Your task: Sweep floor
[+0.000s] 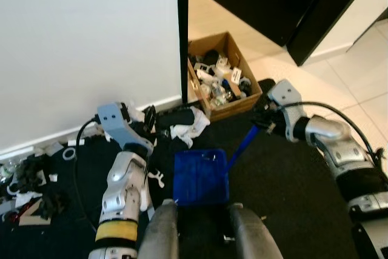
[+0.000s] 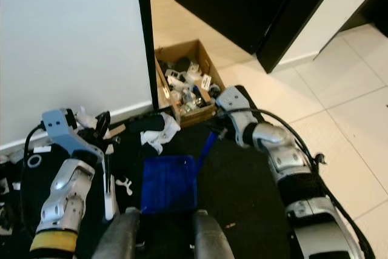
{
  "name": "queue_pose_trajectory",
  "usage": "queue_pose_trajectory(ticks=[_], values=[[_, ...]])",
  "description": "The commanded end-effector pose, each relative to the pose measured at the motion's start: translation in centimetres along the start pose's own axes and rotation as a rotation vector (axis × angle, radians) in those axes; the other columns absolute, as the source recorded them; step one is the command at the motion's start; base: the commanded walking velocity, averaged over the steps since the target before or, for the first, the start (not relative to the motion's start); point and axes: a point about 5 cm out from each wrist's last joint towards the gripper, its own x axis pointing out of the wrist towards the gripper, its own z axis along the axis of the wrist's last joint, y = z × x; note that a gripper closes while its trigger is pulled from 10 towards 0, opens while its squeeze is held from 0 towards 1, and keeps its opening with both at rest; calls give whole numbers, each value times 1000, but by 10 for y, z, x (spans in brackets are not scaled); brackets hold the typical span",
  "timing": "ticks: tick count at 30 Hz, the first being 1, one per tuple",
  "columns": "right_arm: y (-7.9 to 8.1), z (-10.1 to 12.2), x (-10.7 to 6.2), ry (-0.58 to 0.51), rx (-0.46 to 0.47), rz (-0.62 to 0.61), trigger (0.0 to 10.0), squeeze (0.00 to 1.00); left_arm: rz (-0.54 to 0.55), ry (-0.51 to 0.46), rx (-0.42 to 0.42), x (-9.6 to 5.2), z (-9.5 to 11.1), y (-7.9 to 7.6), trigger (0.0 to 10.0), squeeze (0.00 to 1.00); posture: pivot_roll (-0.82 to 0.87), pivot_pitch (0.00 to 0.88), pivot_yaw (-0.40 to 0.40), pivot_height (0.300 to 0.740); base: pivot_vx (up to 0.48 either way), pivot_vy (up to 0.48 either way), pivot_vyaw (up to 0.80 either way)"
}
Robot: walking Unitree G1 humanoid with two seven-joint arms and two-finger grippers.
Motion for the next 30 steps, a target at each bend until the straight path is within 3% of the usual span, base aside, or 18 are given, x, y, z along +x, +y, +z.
queue_pose_trajectory(ticks=[1, 7, 9, 11, 12, 13, 14, 17, 25, 30], values=[[-12, 1, -4, 18, -111, -126, 10000, 0, 24, 24, 17, -5, -5, 7, 10000, 0, -16, 240, -24, 740, 0, 0, 0], [2, -12, 11, 72, -143, -143, 10000, 0, 30, 28, 18, -8, -6, 9, 10000, 0, -10, 241, -23, 740, 0, 0, 0], [-1, -14, 17, 64, -33, -288, 10000, 0, 34, 25, 19, -8, -5, 9, 10000, 0, -8, 246, -25, 740, 0, 0, 0], [-3, -15, 18, 60, 13, -351, 10000, 0, 35, 23, 19, -8, -5, 10, 10000, 0, -8, 246, -24, 740, 0, 0, 0], [-4, -15, 20, 44, 98, -423, 10000, 0, 38, 22, 18, -8, -5, 10, 10000, 0, -9, 248, -21, 740, 0, 0, 0], [-4, -15, 20, 44, 98, -423, 10000, 0, 38, 22, 18, -8, -5, 10, 10000, 0, -9, 248, -21, 740, 0, 0, 0], [-8, -15, 21, 28, 177, -499, 10000, 0, 39, 25, 18, -8, -5, 10, 10000, 0, -12, 249, -21, 740, 0, 0, 0], [-10, -14, 22, 24, 227, -551, 10000, 0, 38, 28, 18, -8, -6, 10, 10000, 0, -15, 248, -21, 740, 0, 0, 0], [0, -9, 35, 35, 213, -601, 10000, 0, 36, 32, 17, -8, -8, 9, 10000, 0, -2, 242, -28, 740, 0, 0, 0], [20, -22, 40, 82, 192, -574, 10000, 0, 46, 29, 19, -11, -8, 11, 10000, 0, 0, 239, -33, 740, 0, 0, 0]])
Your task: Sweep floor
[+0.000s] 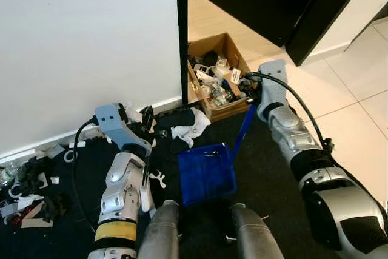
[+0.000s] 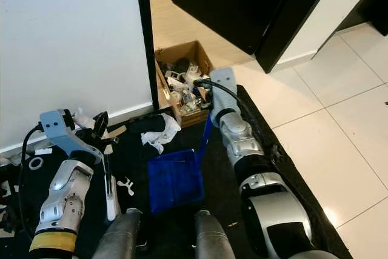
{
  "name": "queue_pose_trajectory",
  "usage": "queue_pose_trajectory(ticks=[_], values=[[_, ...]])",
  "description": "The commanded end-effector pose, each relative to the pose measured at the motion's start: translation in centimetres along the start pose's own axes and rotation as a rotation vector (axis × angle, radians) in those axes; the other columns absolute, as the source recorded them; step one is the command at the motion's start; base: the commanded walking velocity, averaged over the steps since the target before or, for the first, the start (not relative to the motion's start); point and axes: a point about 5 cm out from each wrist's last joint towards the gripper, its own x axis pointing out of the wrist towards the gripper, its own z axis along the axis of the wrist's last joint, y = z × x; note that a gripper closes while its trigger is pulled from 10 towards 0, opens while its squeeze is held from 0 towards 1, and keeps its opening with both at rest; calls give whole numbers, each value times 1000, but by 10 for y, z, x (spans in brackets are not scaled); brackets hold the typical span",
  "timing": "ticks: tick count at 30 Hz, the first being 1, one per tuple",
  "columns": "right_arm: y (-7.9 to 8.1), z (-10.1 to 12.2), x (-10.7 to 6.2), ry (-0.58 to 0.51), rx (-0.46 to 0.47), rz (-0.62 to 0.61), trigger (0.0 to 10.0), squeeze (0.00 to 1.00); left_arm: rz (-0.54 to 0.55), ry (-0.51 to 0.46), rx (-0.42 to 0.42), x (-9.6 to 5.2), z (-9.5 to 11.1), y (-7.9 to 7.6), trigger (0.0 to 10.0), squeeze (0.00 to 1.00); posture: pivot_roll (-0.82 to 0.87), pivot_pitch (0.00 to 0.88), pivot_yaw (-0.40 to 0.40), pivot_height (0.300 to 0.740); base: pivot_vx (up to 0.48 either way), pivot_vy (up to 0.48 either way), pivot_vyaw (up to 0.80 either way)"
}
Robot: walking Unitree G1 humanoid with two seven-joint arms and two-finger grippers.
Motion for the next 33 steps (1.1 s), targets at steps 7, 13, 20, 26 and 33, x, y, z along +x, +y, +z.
queue_pose_trajectory(ticks=[7, 13, 20, 26, 33], values=[[-4, -66, -24, 200, -72, -54, 10000, 0, 31, 34, 16, -8, -8, 7, 10000, 0, -6, 232, -33, 740, 0, 0, 0], [-11, -61, -27, 108, -292, -11, 10000, 0, 29, 34, 16, -8, -8, 7, 10000, 0, -12, 229, -30, 740, 0, 0, 0], [-19, -46, -24, 25, -448, 87, 10000, 0, 31, 35, 17, -8, -8, 9, 10000, 0, -14, 229, -33, 740, 0, 0, 0], [5, -40, -20, -10, -432, 152, 10000, 0, 39, 39, 15, -11, -9, 11, 10000, 0, -14, 231, -35, 740, 0, 0, 0], [25, -51, -24, 23, -351, 201, 10000, 0, 43, 38, 15, -13, -9, 11, 10000, 0, 5, 241, -39, 740, 0, 0, 0]])
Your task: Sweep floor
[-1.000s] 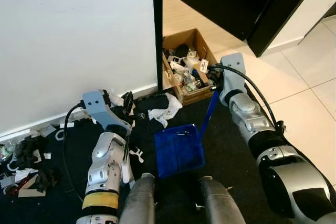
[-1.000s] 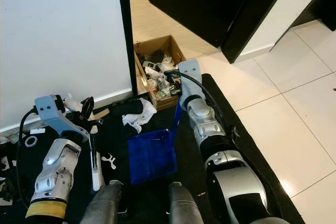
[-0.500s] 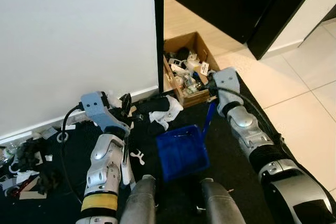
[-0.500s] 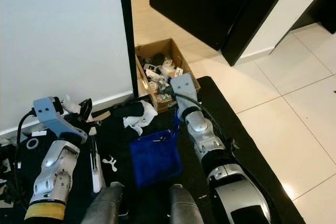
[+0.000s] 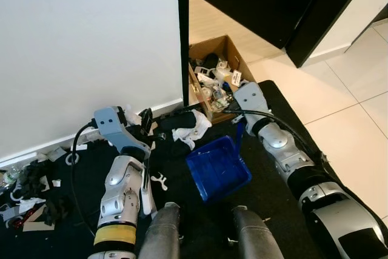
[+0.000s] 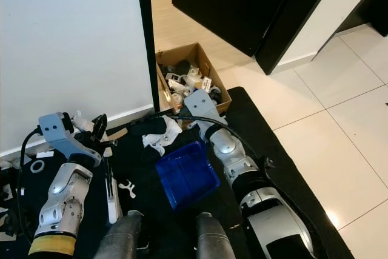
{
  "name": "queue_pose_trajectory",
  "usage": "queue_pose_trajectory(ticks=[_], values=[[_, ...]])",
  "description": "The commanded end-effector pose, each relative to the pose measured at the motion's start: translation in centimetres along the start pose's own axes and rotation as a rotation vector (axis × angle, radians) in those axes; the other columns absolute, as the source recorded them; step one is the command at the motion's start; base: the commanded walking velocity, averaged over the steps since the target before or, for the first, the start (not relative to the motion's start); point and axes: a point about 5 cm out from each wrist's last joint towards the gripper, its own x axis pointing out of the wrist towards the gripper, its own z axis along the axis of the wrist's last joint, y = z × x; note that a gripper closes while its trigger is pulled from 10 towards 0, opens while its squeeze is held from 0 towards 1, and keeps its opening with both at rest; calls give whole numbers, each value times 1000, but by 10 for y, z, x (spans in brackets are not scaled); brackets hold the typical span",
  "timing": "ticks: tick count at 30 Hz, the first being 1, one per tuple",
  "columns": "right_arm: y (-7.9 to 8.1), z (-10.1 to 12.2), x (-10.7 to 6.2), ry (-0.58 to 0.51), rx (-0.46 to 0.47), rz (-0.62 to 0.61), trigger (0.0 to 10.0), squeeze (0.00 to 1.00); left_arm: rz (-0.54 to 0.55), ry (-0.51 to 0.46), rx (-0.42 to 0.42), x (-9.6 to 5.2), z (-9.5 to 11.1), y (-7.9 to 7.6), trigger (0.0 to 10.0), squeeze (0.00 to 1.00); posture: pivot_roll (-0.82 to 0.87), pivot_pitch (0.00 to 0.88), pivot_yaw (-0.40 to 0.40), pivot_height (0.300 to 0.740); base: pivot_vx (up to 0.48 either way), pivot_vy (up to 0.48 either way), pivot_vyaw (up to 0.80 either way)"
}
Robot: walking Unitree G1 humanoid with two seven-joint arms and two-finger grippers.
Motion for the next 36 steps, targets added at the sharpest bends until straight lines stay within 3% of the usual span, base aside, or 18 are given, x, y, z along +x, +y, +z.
queue_pose_trajectory(ticks=[1, 2, 3, 6, 8, 9, 10, 11, 13, 17, 23, 25, 26, 28, 31, 36], values=[[16, -31, -12, 143, 21, 38, 10000, 0, 35, 35, 16, -10, -6, 9, 10000, 0, 6, 243, -40, 740, 0, 0, 0], [24, -34, -14, 165, 103, 42, 10000, 0, 39, 37, 15, -11, -5, 10, 10000, 0, 5, 244, -37, 740, 0, 0, 0], [24, -34, -14, 165, 103, 42, 10000, 0, 39, 37, 15, -11, -5, 10, 10000, 0, 5, 244, -37, 740, 0, 0, 0], [34, -38, -17, 186, 250, 41, 10000, 0, 42, 43, 11, -13, -5, 13, 10000, 0, 0, 245, -36, 740, 0, 0, 0], [34, -38, -17, 186, 250, 41, 10000, 0, 42, 43, 11, -13, -5, 13, 10000, 0, 0, 245, -36, 740, 0, 0, 0], [36, -38, -17, 184, 328, 45, 10000, 0, 43, 44, 11, -13, -4, 14, 10000, 0, 0, 245, -36, 740, 0, 0, 0], [36, -38, -17, 184, 328, 45, 10000, 0, 43, 44, 11, -13, -4, 14, 10000, 0, 0, 245, -36, 740, 0, 0, 0], [38, -37, -18, 170, 410, 62, 10000, 0, 43, 47, 13, -13, -1, 21, 10000, 0, -2, 244, -37, 740, 0, 0, 0], [39, -36, -19, 157, 458, 82, 10000, 0, 41, 54, 17, -14, 3, 29, 10000, 0, -2, 244, -37, 740, 0, 0, 0], [42, -37, -21, 153, 473, 121, 10000, 0, -4, 75, 35, -20, 17, 47, 10000, 0, 0, 245, -38, 740, 0, 0, 0], [43, -36, -22, 161, 478, 129, 10000, 0, 2, 47, 48, -23, 37, 60, 10000, 0, 2, 245, -36, 740, 0, 0, 0], [44, -36, -22, 161, 478, 130, 10000, 0, 22, 42, 65, -24, 40, 65, 10000, 0, 3, 244, -37, 740, 0, 0, 0], [43, -35, -22, 160, 481, 132, 10000, 0, 97, 26, 134, -25, 46, 77, 10000, 0, 1, 244, -37, 740, 0, 0, 0], [42, -35, -22, 160, 483, 134, 10000, 0, 160, 21, 169, -25, 48, 86, 10000, 0, 1, 244, -38, 740, 0, 0, 0], [41, -35, -23, 161, 484, 134, 10000, 0, 170, 30, 168, -25, 46, 88, 10000, 0, -2, 244, -40, 740, 0, 0, 0], [39, -34, -23, 160, 482, 133, 10000, 0, 110, 99, 121, -21, 23, 76, 10000, 0, -11, 253, -40, 740, 0, 0, 0]])
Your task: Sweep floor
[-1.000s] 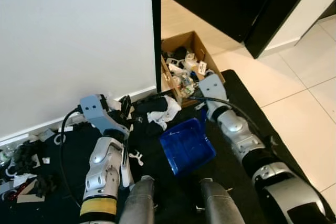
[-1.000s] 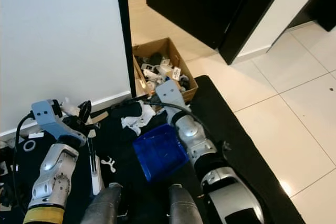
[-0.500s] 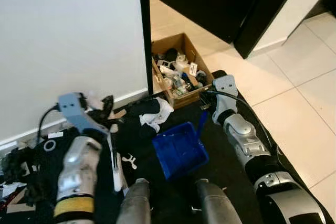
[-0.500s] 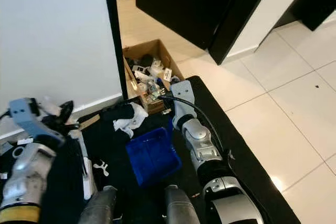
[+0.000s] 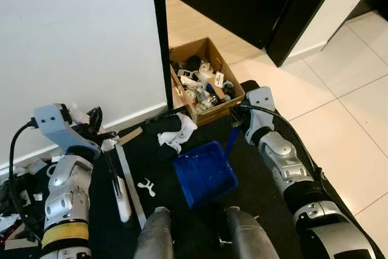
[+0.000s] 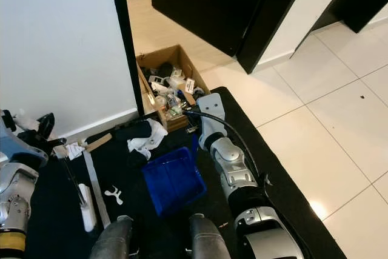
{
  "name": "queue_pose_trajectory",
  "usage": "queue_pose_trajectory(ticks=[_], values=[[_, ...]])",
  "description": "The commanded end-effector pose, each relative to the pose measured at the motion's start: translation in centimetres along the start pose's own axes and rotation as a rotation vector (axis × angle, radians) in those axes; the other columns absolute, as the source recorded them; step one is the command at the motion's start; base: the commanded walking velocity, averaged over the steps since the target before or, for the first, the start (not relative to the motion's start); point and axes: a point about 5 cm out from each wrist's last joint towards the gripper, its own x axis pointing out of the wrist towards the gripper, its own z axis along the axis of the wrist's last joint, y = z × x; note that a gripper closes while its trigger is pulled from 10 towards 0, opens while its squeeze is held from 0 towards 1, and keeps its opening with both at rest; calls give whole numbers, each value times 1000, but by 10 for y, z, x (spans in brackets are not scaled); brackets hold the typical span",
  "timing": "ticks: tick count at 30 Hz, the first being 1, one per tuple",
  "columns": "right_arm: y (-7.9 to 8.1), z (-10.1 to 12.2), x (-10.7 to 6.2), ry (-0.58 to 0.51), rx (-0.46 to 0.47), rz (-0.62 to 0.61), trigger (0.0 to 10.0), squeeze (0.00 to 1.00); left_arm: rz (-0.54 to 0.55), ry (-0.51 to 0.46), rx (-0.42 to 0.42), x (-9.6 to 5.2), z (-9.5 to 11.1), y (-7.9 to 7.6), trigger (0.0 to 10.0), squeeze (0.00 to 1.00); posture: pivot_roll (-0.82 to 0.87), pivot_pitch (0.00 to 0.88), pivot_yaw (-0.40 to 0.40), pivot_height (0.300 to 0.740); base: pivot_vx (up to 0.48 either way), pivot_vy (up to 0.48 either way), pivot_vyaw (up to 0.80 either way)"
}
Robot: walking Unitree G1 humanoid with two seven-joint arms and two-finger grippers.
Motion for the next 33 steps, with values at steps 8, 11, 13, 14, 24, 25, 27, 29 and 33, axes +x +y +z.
queue_pose_trajectory(ticks=[8, 11, 13, 14, 24, 25, 27, 29, 33], values=[[10, -31, -8, 138, 113, 21, 10000, 0, -141, 150, -129, 2, -46, -42, 10000, 0, -25, 266, -35, 740, 0, 0, 0], [8, -30, -9, 136, 117, 13, 10000, 0, -235, 165, -192, 1, -51, -67, 10000, 0, -26, 268, -32, 740, 0, 0, 0], [7, -30, -9, 136, 117, 11, 10000, 0, -261, 170, -203, 0, -52, -73, 10000, 0, -26, 268, -32, 740, 0, 0, 0], [7, -30, -10, 136, 118, 9, 10000, 0, -276, 172, -208, 0, -53, -76, 10000, 0, -26, 268, -32, 740, 0, 0, 0], [8, -28, -8, 140, 119, 10, 10000, 0, -512, 97, -324, -6, -27, -138, 10000, 0, -12, 266, -39, 740, 0, 0, 0], [8, -28, -8, 140, 119, 10, 10000, 0, -527, 88, -333, -6, -24, -142, 10000, 0, -10, 264, -40, 740, 0, 0, 0], [8, -28, -8, 140, 119, 13, 10000, 0, -562, 69, -353, -7, -16, -149, 10000, 0, -7, 261, -41, 740, 0, 0, 0], [9, -28, -7, 139, 119, 14, 10000, 0, -584, 51, -364, -8, -9, -152, 10000, 0, -7, 261, -41, 740, 0, 0, 0], [9, -27, -7, 139, 119, 15, 10000, 0, -576, -9, -348, -9, 12, -139, 10000, 0, -1, 257, -38, 740, 0, 0, 0]])
